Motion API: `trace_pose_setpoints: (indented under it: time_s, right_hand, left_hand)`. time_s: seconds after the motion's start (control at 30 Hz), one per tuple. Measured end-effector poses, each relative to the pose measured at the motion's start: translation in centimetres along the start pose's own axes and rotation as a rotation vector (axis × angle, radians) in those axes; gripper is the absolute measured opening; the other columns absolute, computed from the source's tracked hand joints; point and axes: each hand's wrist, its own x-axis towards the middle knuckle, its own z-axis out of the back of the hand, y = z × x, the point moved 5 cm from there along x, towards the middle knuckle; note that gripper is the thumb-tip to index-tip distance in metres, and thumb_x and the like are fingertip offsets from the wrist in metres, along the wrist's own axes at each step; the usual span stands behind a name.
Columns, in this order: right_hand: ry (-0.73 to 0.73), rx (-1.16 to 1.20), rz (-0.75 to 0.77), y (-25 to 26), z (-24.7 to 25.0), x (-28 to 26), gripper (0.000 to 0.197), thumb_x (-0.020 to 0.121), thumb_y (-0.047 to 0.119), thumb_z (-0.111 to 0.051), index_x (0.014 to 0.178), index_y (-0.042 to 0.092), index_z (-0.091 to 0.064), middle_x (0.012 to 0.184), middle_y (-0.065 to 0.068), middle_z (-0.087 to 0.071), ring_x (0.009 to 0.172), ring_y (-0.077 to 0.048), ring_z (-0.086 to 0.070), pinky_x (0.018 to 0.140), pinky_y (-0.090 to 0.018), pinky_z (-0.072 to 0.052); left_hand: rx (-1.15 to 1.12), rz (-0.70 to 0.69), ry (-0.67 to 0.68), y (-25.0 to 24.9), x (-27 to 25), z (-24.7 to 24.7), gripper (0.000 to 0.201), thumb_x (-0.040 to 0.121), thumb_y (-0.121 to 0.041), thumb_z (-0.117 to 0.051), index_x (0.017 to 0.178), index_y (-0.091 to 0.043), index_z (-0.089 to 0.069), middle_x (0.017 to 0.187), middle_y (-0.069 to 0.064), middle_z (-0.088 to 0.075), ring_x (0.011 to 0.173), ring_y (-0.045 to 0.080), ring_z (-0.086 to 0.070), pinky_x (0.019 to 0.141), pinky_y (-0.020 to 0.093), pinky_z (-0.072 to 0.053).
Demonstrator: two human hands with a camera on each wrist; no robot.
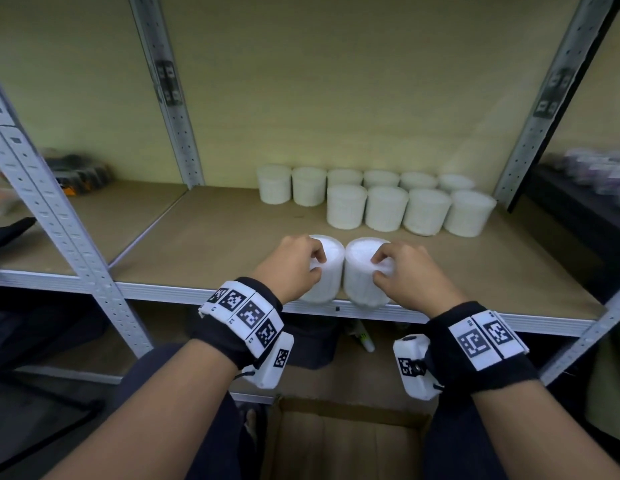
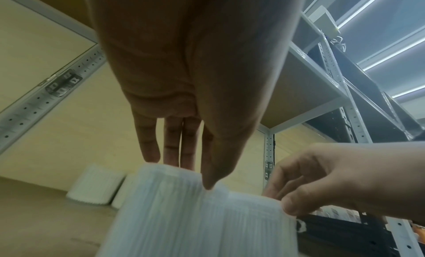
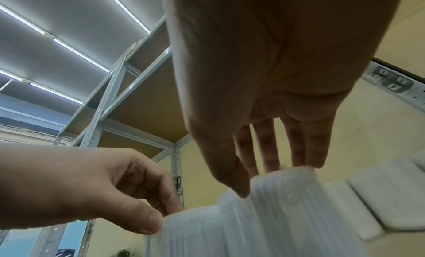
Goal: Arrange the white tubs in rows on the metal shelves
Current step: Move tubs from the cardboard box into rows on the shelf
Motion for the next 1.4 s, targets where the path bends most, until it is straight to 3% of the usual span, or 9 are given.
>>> trace_pose_setpoints:
  time_s: [0.37,0.6,0.73,0.97,1.13,1.4]
  right_hand:
    - [0.034,0.001,0.048,1.0,-0.6,3.2,0.028,0.087,0.023,-0.061,0.114,0.017,-0.065,0.128,-0.004,-0.057,0.117,-0.02,-0.054,0.083,-0.022,-0.038]
    - [0.055,-0.042,0.101,3.3,-1.6,7.2,0.028,0.087,0.023,-0.062,0.113,0.016,-0.065,0.127,-0.004,-0.061,0.117,-0.021,-0.056,0.089,-0.027,-0.043]
    - [0.074,-0.067,0.124,4.7,-2.2,9.4,0.029,0.088,0.024,-0.061,0.115,0.017,-0.064,0.127,-0.003,-0.061,0.118,-0.022,-0.055,0.093,-0.031,-0.045]
    - [0.099,-0.07,0.144,6.3,-3.8,14.5,0.029,0.089,0.025,-0.06,0.117,0.017,-0.063,0.127,-0.005,-0.06,0.117,-0.024,-0.055,0.096,-0.033,-0.045]
    - [0.088,-0.134,0.162,7.1,-4.8,18.5,0.03,0.089,0.027,-0.058,0.118,0.018,-0.062,0.125,-0.005,-0.062,0.115,-0.024,-0.055,0.091,-0.03,-0.043]
    - [0.053,-0.146,0.205,7.6,-5.7,22.9,0.027,0.094,0.021,-0.052,0.117,0.011,-0.062,0.119,-0.009,-0.064,0.109,-0.026,-0.058,0.085,-0.03,-0.044]
  left_hand:
    - [0.013,0.048,-0.013,2.4,2.2,0.4,0.022,0.09,-0.015,-0.056,0.11,-0.018,-0.065,0.124,0.002,-0.06,0.112,0.017,-0.056,0.082,0.02,-0.037]
    - [0.013,0.113,-0.021,5.5,4.4,1.4,0.023,0.089,-0.011,-0.057,0.109,-0.016,-0.067,0.124,0.006,-0.061,0.11,0.02,-0.059,0.089,0.028,-0.046]
    - [0.015,0.128,-0.038,7.4,5.9,1.9,0.023,0.088,-0.009,-0.057,0.108,-0.014,-0.067,0.121,0.006,-0.062,0.106,0.021,-0.061,0.087,0.027,-0.048]
    - [0.036,0.145,-0.045,10.8,9.7,2.7,0.021,0.088,-0.009,-0.058,0.106,-0.013,-0.068,0.117,0.007,-0.065,0.104,0.021,-0.062,0.084,0.025,-0.046]
    - [0.032,0.128,-0.055,12.9,13.1,3.4,0.021,0.088,-0.007,-0.06,0.105,-0.013,-0.07,0.115,0.004,-0.067,0.106,0.018,-0.062,0.082,0.019,-0.04]
    - [0.055,0.1,-0.072,15.2,17.8,3.3,0.022,0.088,-0.005,-0.058,0.106,-0.008,-0.07,0.115,0.007,-0.068,0.107,0.022,-0.061,0.085,0.021,-0.041]
